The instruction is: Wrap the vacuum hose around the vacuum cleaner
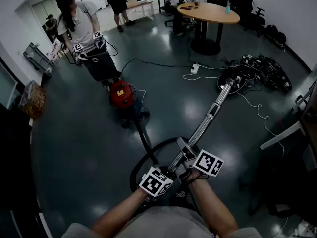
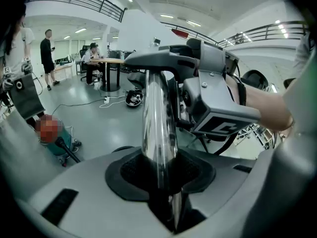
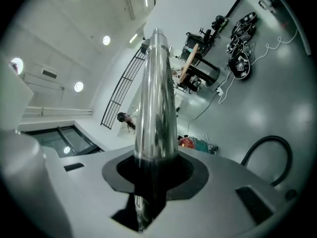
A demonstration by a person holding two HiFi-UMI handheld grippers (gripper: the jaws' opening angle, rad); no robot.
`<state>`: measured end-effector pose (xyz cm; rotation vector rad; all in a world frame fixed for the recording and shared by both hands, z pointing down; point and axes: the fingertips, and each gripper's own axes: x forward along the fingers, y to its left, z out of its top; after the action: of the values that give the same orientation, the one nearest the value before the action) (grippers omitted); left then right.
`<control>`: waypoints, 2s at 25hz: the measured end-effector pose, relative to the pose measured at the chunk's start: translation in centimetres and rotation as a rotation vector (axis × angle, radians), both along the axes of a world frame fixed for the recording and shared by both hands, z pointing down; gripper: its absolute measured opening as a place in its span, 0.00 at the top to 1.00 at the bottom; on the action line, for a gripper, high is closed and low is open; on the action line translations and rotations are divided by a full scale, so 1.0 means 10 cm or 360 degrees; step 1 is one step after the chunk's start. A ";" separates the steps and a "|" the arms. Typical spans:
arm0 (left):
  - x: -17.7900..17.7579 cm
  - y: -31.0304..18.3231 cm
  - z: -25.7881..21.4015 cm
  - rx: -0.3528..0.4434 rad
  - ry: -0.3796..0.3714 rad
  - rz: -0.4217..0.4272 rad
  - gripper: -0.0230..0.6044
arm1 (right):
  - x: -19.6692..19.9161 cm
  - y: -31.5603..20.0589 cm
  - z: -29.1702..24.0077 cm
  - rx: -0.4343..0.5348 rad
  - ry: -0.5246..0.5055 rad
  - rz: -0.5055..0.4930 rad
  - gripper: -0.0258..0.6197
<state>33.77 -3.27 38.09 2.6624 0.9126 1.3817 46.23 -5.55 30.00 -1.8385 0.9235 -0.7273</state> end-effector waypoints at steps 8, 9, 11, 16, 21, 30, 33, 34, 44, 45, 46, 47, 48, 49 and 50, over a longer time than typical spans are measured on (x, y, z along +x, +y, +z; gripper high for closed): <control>0.18 0.25 0.02 0.0031 0.0002 -0.0049 0.73 | 0.18 0.19 -0.04 0.0027 0.0032 0.0000 0.80; 0.20 0.25 0.02 0.0034 0.0012 -0.0051 0.73 | 0.18 0.19 -0.05 0.0033 0.0041 -0.0006 0.80; 0.22 0.26 0.00 0.0042 0.0038 -0.0051 0.73 | 0.19 0.19 -0.09 0.0050 0.0065 -0.0027 0.80; 0.30 0.31 -0.10 0.0082 0.0120 0.0007 0.73 | 0.24 0.24 -0.28 0.0102 0.0156 -0.0069 0.80; 0.34 0.39 -0.22 0.0109 0.0201 0.0200 0.67 | 0.32 0.32 -0.42 0.0083 0.0200 -0.0060 0.80; 0.40 0.10 -0.49 0.0017 0.0259 0.0484 0.59 | 0.53 0.23 -0.58 0.0021 0.0217 0.0049 0.80; 0.42 -0.01 -0.57 -0.0001 0.0288 0.0553 0.59 | 0.59 0.22 -0.61 -0.0015 0.0222 0.0115 0.80; 0.43 -0.05 -0.59 -0.0003 0.0298 0.0578 0.59 | 0.61 0.22 -0.61 -0.0027 0.0220 0.0142 0.80; 0.72 -0.57 -0.76 -0.0011 0.0346 0.0669 0.59 | 0.89 0.21 -0.53 -0.0207 0.0219 0.0299 0.80; 0.74 -0.64 -0.75 -0.0005 0.0347 0.0681 0.59 | 0.90 0.17 -0.52 -0.0223 0.0226 0.0282 0.80; 0.76 -0.71 -0.75 -0.0003 0.0343 0.0692 0.59 | 0.91 0.12 -0.50 -0.0246 0.0233 0.0261 0.80; 0.79 -0.79 -0.75 -0.0004 0.0340 0.0701 0.59 | 0.92 0.06 -0.49 -0.0274 0.0239 0.0236 0.80; 0.82 -0.87 -0.75 -0.0001 0.0342 0.0706 0.59 | 0.92 -0.01 -0.47 -0.0306 0.0241 0.0208 0.80; 0.86 -0.94 -0.76 0.0005 0.0349 0.0708 0.59 | 0.92 -0.08 -0.45 -0.0339 0.0241 0.0176 0.80; 0.90 -1.02 -0.77 0.0015 0.0362 0.0704 0.62 | 0.91 -0.16 -0.43 -0.0372 0.0241 0.0142 0.80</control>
<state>42.79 -13.47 30.35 2.7762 1.6006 1.1447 55.32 -7.11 25.66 -2.1510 0.8753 -0.6707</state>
